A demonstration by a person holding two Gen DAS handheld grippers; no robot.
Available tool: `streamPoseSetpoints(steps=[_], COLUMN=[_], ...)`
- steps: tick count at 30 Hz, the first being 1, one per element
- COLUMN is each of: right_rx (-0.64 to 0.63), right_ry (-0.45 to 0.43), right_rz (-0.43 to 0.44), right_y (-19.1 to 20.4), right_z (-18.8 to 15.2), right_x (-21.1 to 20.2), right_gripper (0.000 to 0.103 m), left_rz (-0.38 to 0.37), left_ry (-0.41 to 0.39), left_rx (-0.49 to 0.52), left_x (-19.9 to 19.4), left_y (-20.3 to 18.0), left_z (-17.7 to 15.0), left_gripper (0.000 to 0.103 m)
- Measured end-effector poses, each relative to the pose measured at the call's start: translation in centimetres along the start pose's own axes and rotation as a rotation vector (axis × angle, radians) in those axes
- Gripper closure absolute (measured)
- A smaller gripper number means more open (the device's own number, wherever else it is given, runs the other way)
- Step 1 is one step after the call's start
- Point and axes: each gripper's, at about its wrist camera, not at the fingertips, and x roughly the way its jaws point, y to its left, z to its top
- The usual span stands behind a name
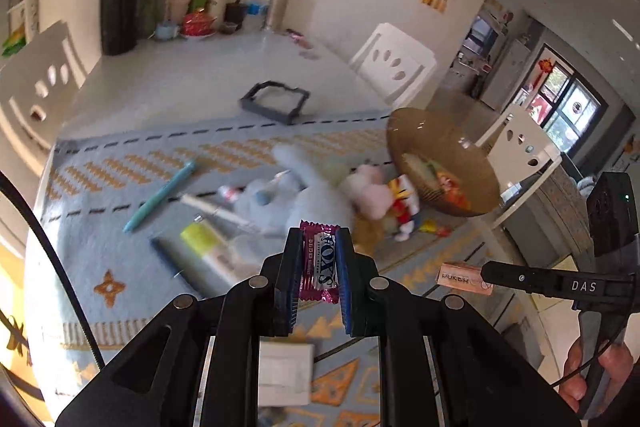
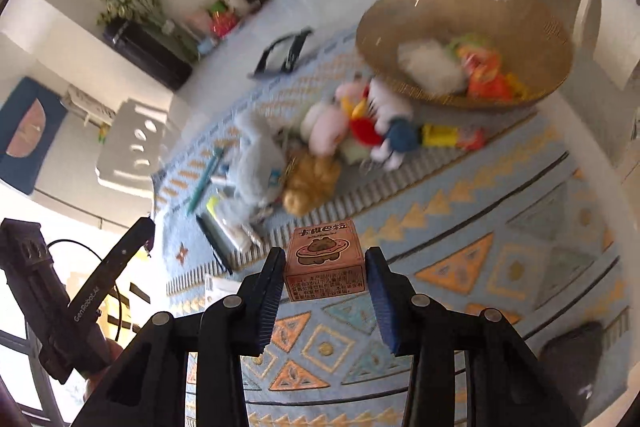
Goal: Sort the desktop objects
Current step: 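Carry the candy pack and capybara box over the gold bowl and open both tools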
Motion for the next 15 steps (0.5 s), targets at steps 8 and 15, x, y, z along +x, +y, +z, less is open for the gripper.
streamPoseSetpoints(steps=[8,15], right_rx=[0.005,0.005], right_ry=[-0.153,-0.246], right_rz=[-0.012,-0.051], right_y=[-4.2,-8.1], right_z=[4.7,10.9], right_x=[-5.6,-6.9], right_gripper=[0.063,0.063], left_rz=[-0.094,-0.184], left_ry=[-0.021,0.025], left_rx=[0.117,0.171], left_x=[3.8,11.2], left_y=[-8.6,-14.5], left_z=[5.2,8.7], left_gripper=[0.09,0.09])
